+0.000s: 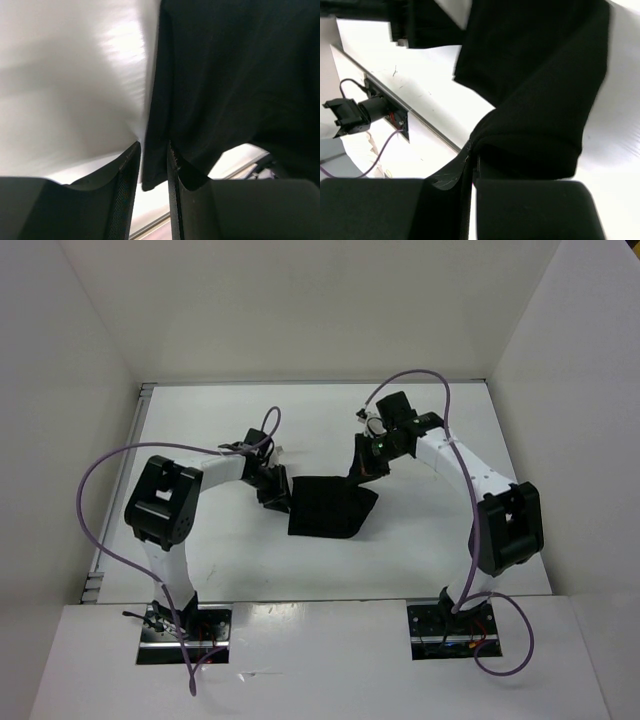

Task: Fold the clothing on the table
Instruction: Fold the skirt

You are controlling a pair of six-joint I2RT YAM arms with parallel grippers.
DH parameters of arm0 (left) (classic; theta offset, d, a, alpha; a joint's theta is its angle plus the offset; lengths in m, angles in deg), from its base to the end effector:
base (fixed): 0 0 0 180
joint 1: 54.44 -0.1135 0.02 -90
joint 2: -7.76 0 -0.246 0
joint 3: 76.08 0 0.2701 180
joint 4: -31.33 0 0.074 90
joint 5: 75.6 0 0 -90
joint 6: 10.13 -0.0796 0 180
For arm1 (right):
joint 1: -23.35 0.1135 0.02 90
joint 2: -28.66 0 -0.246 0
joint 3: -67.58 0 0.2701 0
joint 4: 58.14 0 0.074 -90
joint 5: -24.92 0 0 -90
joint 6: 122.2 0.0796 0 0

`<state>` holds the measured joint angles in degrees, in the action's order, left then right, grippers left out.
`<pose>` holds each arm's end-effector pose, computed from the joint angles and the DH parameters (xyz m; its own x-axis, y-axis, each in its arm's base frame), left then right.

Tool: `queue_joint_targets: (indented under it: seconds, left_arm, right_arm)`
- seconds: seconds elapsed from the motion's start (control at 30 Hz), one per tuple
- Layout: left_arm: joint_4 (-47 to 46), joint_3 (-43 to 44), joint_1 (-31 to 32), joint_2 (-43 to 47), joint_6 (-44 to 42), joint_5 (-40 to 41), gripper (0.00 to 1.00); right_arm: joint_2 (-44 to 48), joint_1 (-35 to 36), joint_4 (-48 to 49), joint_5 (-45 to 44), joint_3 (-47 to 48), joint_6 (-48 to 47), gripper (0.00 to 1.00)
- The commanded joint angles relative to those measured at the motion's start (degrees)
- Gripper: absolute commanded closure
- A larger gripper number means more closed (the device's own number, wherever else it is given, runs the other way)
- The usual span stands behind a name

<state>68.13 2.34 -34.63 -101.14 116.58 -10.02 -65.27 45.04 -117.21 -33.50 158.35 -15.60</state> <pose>0.3549 -0.1628 0.0741 -0.9700 -0.2291 -0.0817 -0.1509 0.8302 -0.5366 0.3308 0.1764 0.2186 -0.9426 -0.1130 -0.3141 -0.2841 0.7656 0.5772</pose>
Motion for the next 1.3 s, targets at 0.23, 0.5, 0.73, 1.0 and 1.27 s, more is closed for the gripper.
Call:
queue_joint_targets:
  seconds: [0.23, 0.5, 0.73, 1.0, 1.27]
  left_arm:
    - [-3.1, 2.9, 1.5, -6.1, -0.1, 2.3, 0.64]
    - [-2.6, 3.5, 1.5, -6.1, -0.1, 1.7, 0.64]
    - [-2.6, 2.9, 1.5, -5.1, 0.4, 1.7, 0.64]
    - [-2.6, 2.9, -0.4, -2.8, 0.4, 0.7, 0.64]
    - [4.9, 7.9, -4.5, 8.4, -3.0, 8.5, 0.64]
  right_arm:
    - [-7.1, 6.5, -0.8, 0.9, 9.8, -0.8, 1.00]
    - [-16.4, 9.6, -0.3, 2.0, 14.3, -2.1, 0.99]
    - [-22.5, 10.1, 0.4, 2.0, 16.7, -2.6, 0.97]
    - [-24.6, 10.1, 10.2, 24.4, 18.4, -3.2, 0.65]
    - [-17.4, 3.4, 14.4, 33.7, 16.8, -1.5, 0.64]
